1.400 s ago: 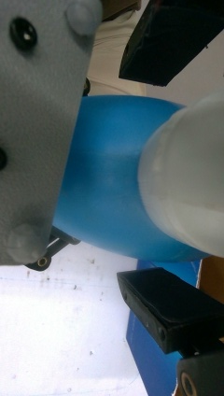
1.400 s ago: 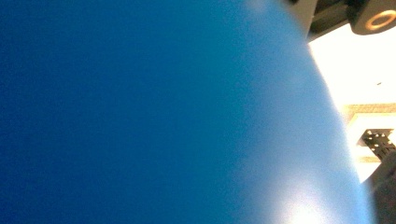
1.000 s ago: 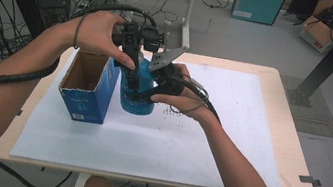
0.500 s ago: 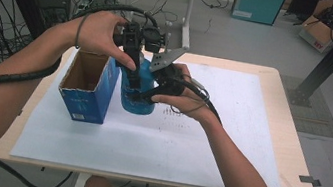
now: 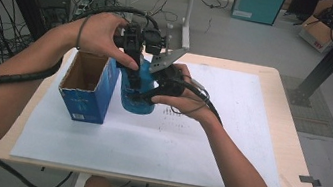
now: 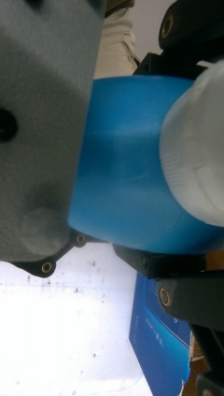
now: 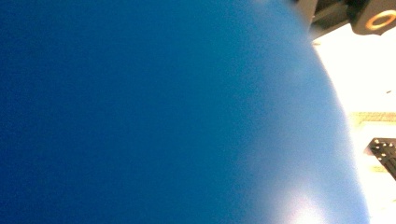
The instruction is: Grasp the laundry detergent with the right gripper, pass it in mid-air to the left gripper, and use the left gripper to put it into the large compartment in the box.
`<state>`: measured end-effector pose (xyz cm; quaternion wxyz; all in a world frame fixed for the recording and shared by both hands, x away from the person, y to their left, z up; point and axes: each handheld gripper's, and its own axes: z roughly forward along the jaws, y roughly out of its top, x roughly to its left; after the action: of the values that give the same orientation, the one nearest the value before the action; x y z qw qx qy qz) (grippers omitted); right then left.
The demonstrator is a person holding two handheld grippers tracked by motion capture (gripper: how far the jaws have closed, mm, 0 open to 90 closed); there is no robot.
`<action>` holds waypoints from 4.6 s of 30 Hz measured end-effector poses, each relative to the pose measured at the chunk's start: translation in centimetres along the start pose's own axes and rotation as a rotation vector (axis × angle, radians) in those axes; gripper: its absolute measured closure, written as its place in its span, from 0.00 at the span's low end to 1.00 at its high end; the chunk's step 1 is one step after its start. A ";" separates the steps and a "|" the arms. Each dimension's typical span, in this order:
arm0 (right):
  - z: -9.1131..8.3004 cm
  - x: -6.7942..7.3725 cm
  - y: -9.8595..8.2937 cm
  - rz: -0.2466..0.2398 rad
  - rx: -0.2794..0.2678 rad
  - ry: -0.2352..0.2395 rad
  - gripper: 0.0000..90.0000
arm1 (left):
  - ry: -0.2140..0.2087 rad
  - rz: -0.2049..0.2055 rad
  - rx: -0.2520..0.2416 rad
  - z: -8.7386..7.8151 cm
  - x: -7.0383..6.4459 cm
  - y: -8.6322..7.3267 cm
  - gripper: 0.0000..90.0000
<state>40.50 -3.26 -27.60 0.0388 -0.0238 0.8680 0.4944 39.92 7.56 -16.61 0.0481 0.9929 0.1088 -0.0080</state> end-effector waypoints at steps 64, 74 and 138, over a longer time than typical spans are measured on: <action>0.6 -0.5 -0.8 -0.049 -0.017 0.020 0.47 | -0.003 0.004 0.025 0.8 0.1 0.1 0.41; 0.6 -0.6 -0.9 -0.050 -0.021 0.021 0.47 | 0.004 0.007 0.031 0.7 0.1 0.2 0.41; 0.3 -0.9 -1.6 -0.012 0.005 0.021 0.30 | 0.011 -0.023 0.025 0.5 0.4 -0.5 0.41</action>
<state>41.54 -3.80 -29.09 0.0327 -0.0340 0.8695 0.4917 40.18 8.04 -17.18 0.0348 0.9921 0.1202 -0.0047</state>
